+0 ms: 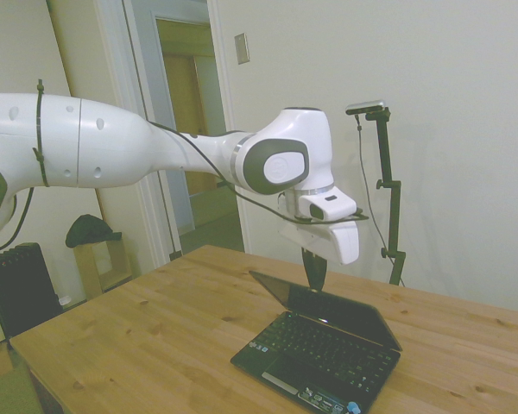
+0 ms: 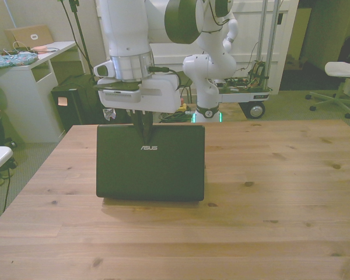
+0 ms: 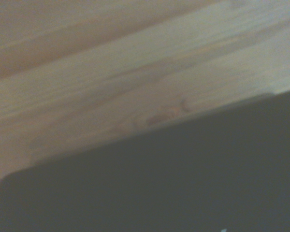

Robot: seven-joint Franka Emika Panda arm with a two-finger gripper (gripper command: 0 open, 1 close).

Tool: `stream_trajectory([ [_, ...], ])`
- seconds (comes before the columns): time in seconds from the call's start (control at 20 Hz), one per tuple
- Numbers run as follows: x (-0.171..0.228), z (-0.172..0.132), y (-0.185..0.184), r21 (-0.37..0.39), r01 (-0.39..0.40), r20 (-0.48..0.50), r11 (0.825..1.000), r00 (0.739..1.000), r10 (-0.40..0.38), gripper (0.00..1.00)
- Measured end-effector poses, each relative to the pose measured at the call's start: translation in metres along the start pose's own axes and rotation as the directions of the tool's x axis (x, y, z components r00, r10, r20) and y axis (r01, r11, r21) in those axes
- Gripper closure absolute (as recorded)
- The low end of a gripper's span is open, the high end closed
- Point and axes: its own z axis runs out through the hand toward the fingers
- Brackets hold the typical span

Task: Close the laptop

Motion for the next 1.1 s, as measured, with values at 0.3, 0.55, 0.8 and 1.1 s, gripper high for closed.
stream_trajectory([
  [0.3,-0.025,0.065,0.034,-0.031,-0.013,0.041,0.999,0.999,0.015,1.0],
  [0.55,-0.034,0.101,0.051,-0.045,-0.024,0.051,0.999,0.998,0.026,1.0],
  [0.8,-0.051,0.048,0.031,0.022,0.013,0.008,1.0,1.0,-0.014,1.0],
  [1.1,-0.123,-0.062,-0.004,0.096,0.101,-0.047,0.99,0.994,-0.097,1.0],
])
